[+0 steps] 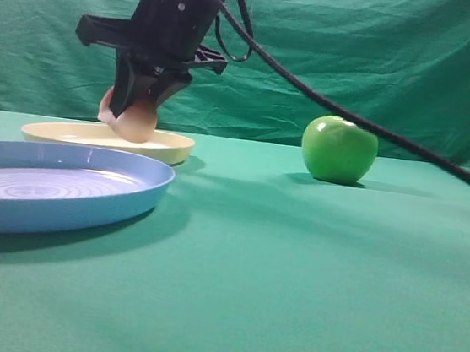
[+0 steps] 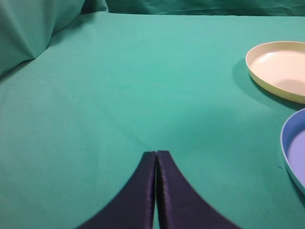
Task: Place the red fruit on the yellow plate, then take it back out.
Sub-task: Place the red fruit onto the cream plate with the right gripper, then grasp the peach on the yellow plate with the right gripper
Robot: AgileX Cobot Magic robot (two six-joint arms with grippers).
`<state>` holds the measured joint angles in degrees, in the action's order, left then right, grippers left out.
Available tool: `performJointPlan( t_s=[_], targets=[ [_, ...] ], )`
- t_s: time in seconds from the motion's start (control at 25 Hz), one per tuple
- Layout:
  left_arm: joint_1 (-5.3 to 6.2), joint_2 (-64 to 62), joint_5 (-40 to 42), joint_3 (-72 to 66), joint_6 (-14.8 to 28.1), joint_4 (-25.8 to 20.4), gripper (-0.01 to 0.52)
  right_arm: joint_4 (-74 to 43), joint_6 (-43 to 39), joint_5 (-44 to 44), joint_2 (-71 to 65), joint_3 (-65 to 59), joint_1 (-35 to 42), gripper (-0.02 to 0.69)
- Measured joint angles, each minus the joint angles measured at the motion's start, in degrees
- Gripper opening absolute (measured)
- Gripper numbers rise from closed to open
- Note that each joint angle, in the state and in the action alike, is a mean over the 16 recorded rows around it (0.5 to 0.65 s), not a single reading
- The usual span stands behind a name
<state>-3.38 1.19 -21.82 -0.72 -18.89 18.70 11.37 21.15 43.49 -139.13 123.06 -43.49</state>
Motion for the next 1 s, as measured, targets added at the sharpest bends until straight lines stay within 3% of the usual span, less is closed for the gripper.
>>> performJointPlan(
  t_s=[0.24,0.4,0.84,1.0],
  targets=[
    [0.00,0.00,0.00,0.00,0.00,0.00,0.000,-0.28,0.27,1.03,1.19,0.15,0.02,0.564],
    [0.00,0.00,0.00,0.00,0.00,0.00,0.000,-0.94,0.11,4.22,4.27,0.26,0.25,0.558],
    [0.00,0.00,0.00,0.00,0.00,0.00,0.000,-3.40,-5.48,19.94,19.13,0.50,2.95,0.163],
    [0.00,0.00,0.00,0.00,0.00,0.00,0.000,-4.36,-9.26,24.63,24.03,0.57,4.48,0.052]
  ],
)
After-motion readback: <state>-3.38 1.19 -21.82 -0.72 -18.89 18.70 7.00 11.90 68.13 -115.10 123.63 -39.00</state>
